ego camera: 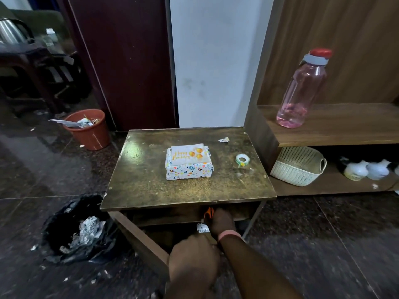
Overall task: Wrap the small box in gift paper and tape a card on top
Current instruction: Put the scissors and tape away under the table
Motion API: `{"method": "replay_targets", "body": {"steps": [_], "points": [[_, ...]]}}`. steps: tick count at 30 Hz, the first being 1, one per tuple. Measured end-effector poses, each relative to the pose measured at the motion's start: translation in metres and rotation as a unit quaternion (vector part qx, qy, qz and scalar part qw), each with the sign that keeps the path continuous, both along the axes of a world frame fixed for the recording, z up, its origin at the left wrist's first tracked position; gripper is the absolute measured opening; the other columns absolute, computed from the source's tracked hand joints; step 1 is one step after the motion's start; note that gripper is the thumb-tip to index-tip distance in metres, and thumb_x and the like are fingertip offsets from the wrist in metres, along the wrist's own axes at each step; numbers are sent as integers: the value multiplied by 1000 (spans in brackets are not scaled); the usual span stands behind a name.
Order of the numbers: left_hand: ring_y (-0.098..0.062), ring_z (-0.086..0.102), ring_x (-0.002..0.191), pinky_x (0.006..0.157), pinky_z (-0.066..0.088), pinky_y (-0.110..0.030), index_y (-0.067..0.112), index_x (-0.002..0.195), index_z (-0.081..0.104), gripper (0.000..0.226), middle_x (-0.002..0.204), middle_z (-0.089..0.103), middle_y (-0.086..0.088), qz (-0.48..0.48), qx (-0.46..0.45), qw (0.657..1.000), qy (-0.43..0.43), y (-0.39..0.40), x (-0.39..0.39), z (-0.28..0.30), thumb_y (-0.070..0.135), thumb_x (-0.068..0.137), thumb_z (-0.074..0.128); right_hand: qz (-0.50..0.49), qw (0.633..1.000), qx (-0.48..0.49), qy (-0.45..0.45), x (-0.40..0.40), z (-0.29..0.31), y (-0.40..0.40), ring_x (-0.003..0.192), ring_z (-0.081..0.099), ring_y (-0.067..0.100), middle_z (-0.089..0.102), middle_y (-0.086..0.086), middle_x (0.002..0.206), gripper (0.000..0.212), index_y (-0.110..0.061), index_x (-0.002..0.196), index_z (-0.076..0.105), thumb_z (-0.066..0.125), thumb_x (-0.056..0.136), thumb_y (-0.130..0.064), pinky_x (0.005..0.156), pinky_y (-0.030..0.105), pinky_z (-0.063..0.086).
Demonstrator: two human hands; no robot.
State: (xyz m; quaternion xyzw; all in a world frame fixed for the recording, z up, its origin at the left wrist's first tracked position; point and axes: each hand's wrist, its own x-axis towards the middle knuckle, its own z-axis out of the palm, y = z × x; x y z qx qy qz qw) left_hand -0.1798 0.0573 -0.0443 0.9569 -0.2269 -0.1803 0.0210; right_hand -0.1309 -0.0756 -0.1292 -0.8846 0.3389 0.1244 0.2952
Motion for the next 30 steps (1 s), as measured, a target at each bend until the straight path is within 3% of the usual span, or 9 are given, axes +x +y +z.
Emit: {"method": "replay_targets", "body": {"steps": [4, 7, 11, 14, 17, 20, 24, 27, 30], "points": [[-26, 68, 115, 91, 52, -34, 16, 118, 69, 40, 123, 70, -3, 10, 1, 1000, 1, -1, -3, 2, 42, 99, 44, 97, 991, -33, 87, -23, 45, 1, 125, 60, 28, 63, 12, 136, 40, -9, 129, 63, 67, 93, -25, 97, 29, 48], [-28, 70, 111, 88, 54, -35, 16, 115, 70, 42, 118, 71, -3, 14, -2, 1000, 1, -2, -4, 3, 44, 98, 44, 130, 980, -9, 151, -38, 108, -13, 94, 71, 31, 74, 19, 111, 23, 0, 107, 71, 56, 93, -12, 78, 33, 55], [-27, 71, 105, 84, 55, -35, 17, 110, 70, 42, 112, 72, -3, 13, -11, 1000, -5, -3, -5, 5, 47, 98, 43, -7, 998, 67, 16, -27, 167, -50, 60, 70, 31, 75, 17, 75, 25, -2, 80, 69, 53, 94, -16, 58, 37, 59], [-27, 71, 105, 84, 54, -35, 18, 109, 70, 40, 112, 72, -3, 15, -21, 1000, 2, -3, -3, 7, 46, 99, 44, -38, 975, -146, -160, 1, 162, -74, 99, 66, 39, 68, 20, 111, 23, -9, 102, 63, 56, 94, -30, 78, 38, 52], [-28, 70, 107, 85, 53, -35, 18, 111, 70, 40, 115, 71, -4, 13, -23, 1000, -3, -3, -2, 8, 46, 99, 44, 16, 978, -189, -91, 19, 138, -88, 131, 40, 44, 39, 22, 148, 50, -18, 144, 46, 56, 98, -36, 108, 44, 37], [-28, 70, 110, 87, 53, -34, 17, 113, 69, 40, 117, 70, -4, 19, -26, 999, -9, -4, -2, 8, 46, 99, 44, 88, 965, -233, -76, 25, 124, -96, 127, 45, 41, 52, 19, 139, 31, -23, 125, 59, 56, 95, -23, 107, 38, 35], [-27, 70, 110, 87, 53, -34, 18, 113, 68, 40, 117, 70, -3, 15, -27, 999, -16, -4, -1, 8, 46, 100, 44, 90, 987, -74, -112, -6, 153, -75, 100, 68, 22, 72, 3, 104, 11, -25, 87, 69, 66, 86, -15, 85, 30, 54], [-27, 70, 111, 87, 53, -33, 17, 113, 69, 39, 118, 70, -4, 5, -22, 999, -27, -5, -2, 5, 45, 100, 45, 183, 972, 145, -19, -48, 181, -52, 67, 68, 11, 75, -2, 83, 11, -19, 98, 75, 75, 88, -18, 60, 30, 56], [-26, 69, 112, 87, 52, -31, 17, 115, 68, 36, 120, 71, -3, 10, -16, 1000, -24, -8, 0, 6, 41, 99, 46, 220, 957, 128, 139, -61, 155, -32, 67, 69, 22, 73, 11, 91, 14, -10, 104, 73, 70, 91, -13, 61, 28, 55]]}}
